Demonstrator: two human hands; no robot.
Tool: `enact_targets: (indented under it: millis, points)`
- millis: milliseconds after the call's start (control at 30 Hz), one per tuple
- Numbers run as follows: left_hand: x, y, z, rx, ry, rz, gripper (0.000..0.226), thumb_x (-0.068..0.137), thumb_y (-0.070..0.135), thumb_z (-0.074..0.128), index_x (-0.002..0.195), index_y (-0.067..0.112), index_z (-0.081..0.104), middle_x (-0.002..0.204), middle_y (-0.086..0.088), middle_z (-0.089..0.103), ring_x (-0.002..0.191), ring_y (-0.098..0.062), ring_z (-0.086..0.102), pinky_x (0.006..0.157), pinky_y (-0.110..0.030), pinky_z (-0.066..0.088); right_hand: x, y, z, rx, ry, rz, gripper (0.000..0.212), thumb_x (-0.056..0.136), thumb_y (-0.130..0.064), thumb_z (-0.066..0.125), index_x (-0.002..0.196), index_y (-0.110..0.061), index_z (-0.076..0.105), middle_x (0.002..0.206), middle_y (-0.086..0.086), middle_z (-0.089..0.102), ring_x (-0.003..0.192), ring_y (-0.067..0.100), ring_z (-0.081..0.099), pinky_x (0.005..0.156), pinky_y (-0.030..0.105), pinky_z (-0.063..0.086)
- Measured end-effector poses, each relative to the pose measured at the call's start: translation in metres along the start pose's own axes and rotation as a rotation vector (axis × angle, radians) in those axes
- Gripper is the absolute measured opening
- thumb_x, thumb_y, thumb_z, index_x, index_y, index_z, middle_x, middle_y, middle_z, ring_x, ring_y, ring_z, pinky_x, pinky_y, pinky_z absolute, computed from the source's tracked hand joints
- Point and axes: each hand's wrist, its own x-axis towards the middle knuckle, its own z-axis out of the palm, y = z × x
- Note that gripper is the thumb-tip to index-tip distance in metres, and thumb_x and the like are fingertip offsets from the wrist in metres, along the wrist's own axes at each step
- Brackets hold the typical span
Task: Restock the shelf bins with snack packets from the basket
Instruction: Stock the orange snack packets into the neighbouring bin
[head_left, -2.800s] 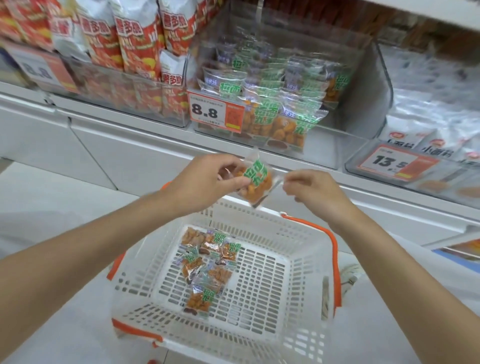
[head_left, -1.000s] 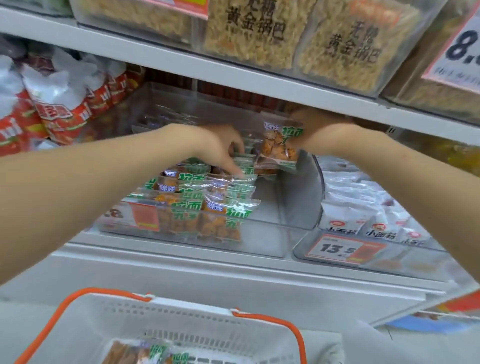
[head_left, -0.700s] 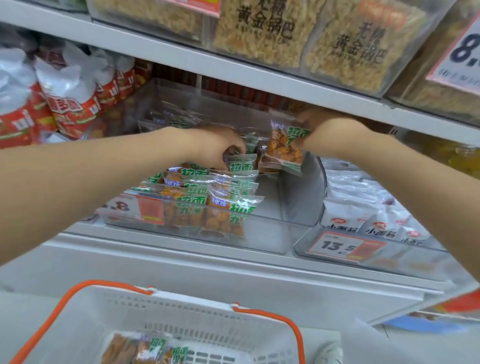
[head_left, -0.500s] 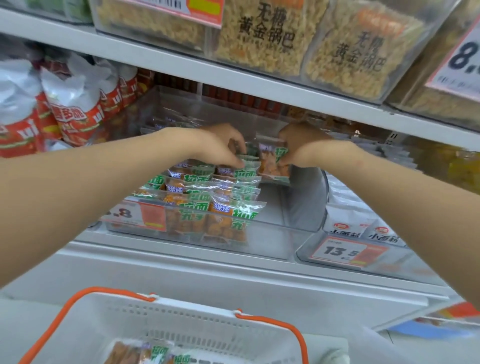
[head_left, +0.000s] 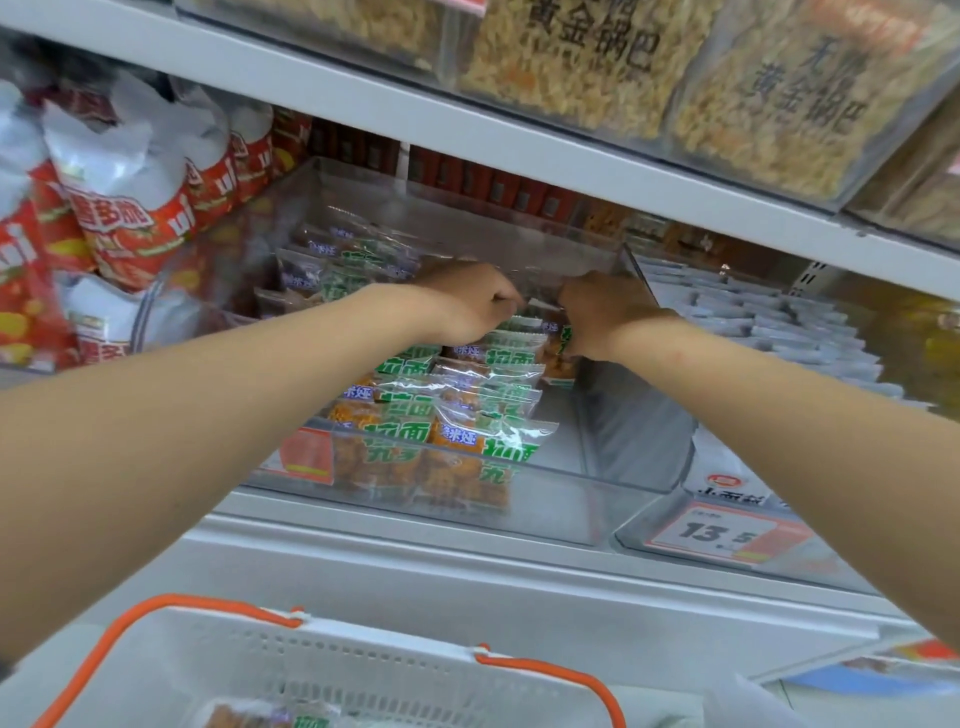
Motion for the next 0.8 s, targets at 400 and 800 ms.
enact_targets:
  millis: [400,800]
  points:
    - [-0.004,-0.001,0.000,0.032,-0.043,0.034,0.033,0.101,0.041,0.043,0.124,0.029,0.063,0.130,0.007,0.059,0.118,-0.020,0.053,0.101,-0.033,0.038,-0.002,0.002,0.002,-0.030,0.043,0.048,0.017,0.085,-0.019,0.070,0.096,-0.014,0.058,0.100,0.008,0.063,0.103,0.029,0.059,0.095,0.037,0.045]
    - [-0.020,0.004,-0.005,0.040,0.112,-0.015,0.026,0.100,0.040,0.044,0.115,0.032,0.064,0.134,0.004,0.051,0.124,-0.024,0.044,0.107,-0.041,0.034,-0.035,0.010,-0.025,0.233,0.086,0.035,0.033,0.089,-0.017,0.059,0.122,-0.014,0.059,0.111,0.010,0.064,0.097,0.031,0.061,0.084,0.037,0.054]
